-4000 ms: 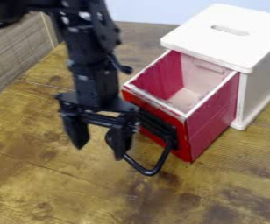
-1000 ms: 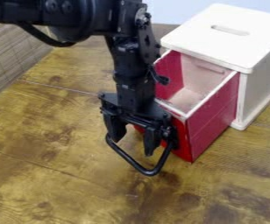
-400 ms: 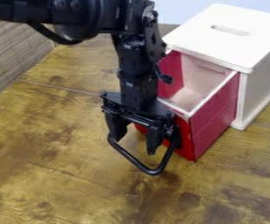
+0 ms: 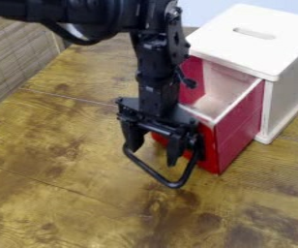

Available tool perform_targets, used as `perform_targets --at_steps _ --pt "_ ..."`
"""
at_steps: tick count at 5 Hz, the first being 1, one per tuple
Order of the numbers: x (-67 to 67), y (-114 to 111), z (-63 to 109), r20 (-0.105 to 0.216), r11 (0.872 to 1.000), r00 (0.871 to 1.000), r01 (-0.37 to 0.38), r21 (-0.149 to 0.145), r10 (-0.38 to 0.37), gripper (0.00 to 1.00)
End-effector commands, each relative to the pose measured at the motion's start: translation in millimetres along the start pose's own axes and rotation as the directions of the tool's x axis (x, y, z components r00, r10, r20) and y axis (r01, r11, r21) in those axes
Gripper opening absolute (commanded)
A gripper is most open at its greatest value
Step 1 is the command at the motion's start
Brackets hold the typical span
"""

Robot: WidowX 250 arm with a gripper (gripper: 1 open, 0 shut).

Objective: Close the drawer

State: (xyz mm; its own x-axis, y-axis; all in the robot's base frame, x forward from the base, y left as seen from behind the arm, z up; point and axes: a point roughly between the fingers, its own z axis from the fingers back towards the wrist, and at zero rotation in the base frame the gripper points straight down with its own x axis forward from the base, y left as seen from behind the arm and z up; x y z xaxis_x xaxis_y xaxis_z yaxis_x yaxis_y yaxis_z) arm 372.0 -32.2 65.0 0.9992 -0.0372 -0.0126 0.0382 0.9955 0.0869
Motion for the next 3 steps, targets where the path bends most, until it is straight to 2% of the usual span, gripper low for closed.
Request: perform_targets --at_steps 1,3 --pt "35.8 -12 33.1 0.157 0.999 0.987 -0.039 -0.008 0.039 1.00" --pt "69.0 -9 25.7 0.187 0.998 0.981 -0.060 -0.011 0.061 1.00"
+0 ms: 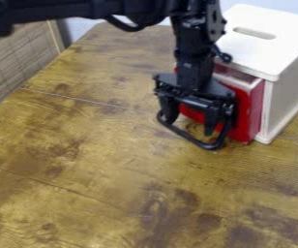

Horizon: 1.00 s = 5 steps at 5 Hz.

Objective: Close the drawer

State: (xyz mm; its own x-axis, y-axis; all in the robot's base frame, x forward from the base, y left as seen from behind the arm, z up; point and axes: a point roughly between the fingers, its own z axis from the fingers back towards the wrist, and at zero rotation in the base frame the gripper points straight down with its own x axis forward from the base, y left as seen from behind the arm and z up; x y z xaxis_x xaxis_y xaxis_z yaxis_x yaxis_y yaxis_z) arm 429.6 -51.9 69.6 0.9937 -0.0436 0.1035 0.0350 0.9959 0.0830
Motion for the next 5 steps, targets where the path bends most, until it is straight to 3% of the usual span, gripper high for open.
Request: perform_targets --at_steps 1,4,5 --pt "20.4 16 19.1 0.082 0.998 0.995 -0.059 -0.005 0.059 1.00" --pt "32.4 41 18.5 0.103 0.996 0.991 -0.081 -0.023 0.083 1.00" --pt "38.0 46 14.8 0.110 0.995 0.989 -0.097 -0.030 0.100 0.00"
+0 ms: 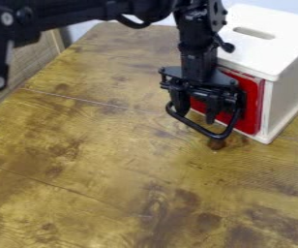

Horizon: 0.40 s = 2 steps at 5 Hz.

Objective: Close the drawer

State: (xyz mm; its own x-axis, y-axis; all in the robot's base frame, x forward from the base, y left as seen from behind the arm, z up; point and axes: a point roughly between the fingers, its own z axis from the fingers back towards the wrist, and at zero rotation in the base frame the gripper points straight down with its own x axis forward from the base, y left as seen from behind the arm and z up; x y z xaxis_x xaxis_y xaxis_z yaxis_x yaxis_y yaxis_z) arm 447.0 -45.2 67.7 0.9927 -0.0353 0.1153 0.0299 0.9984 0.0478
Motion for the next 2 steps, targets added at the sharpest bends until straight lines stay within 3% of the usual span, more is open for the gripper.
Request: perform_targets --at_steps 1,2 --pt "25.8 41.6 29.2 0.113 0.995 0.988 -0.100 -0.007 0.100 0.00" --pt "26.8 42.5 37.7 0.118 0.994 0.987 -0.104 -0.014 0.105 1.00"
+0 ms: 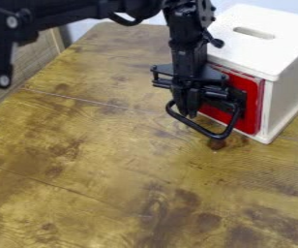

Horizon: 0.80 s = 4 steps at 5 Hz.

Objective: Close the drawer

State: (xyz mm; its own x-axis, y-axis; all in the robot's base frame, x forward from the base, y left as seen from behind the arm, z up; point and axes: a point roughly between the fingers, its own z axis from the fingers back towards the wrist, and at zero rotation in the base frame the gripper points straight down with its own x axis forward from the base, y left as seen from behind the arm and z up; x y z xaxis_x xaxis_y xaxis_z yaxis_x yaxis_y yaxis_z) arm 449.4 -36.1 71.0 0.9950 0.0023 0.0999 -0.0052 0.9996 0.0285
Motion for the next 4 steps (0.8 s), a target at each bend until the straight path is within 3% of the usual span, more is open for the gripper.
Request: perform_targets --at_steps 1,2,3,4 --pt "26.7 19 39.6 0.139 0.999 0.989 -0.041 -0.007 0.042 1.00" --pt "31.0 9 46.2 0.148 1.000 0.989 -0.021 -0.019 0.024 0.00" --pt "37.0 -2 52.4 0.158 1.000 0.987 0.001 -0.031 0.003 0.00" --pt "49.4 0 53.1 0.161 0.999 0.987 -0.005 -0.035 0.011 1.00"
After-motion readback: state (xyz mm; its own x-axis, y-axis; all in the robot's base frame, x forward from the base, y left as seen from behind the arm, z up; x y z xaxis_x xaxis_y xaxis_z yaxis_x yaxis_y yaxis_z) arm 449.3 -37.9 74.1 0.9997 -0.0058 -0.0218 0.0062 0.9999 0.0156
